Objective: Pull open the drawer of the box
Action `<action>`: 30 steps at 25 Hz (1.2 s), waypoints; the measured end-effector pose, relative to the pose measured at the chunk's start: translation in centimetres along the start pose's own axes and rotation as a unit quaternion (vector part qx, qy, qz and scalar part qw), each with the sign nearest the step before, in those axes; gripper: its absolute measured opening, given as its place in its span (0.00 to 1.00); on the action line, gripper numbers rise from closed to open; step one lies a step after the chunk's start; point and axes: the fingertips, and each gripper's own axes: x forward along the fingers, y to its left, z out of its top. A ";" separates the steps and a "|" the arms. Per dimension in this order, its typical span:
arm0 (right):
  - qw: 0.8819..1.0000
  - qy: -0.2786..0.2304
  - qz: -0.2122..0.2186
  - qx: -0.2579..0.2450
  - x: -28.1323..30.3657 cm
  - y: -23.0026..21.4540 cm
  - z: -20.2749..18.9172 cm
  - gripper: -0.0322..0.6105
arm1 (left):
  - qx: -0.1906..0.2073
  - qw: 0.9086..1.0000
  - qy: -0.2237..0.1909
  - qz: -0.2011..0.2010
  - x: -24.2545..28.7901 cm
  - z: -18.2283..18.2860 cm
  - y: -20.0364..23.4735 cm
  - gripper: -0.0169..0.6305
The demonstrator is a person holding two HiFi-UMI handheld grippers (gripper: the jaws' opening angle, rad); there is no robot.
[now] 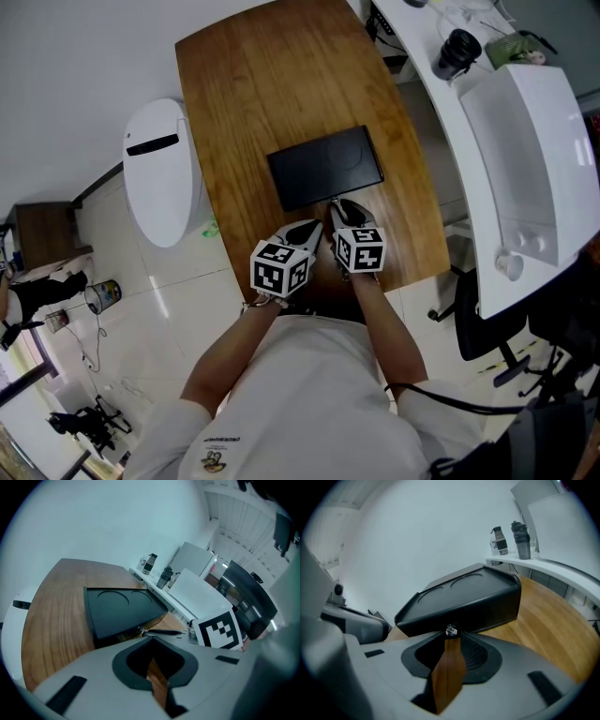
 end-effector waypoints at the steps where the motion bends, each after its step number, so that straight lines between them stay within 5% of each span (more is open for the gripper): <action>1: 1.000 0.000 0.001 -0.001 0.1 0.0 0.0 0.17 | -0.001 1.000 0.001 0.002 0.0 -0.1 0.1 0.03; 30: 0.998 0.015 -0.020 -0.049 1.0 0.1 0.1 0.15 | -0.014 1.000 -0.007 0.020 -1.2 -0.4 1.3 0.03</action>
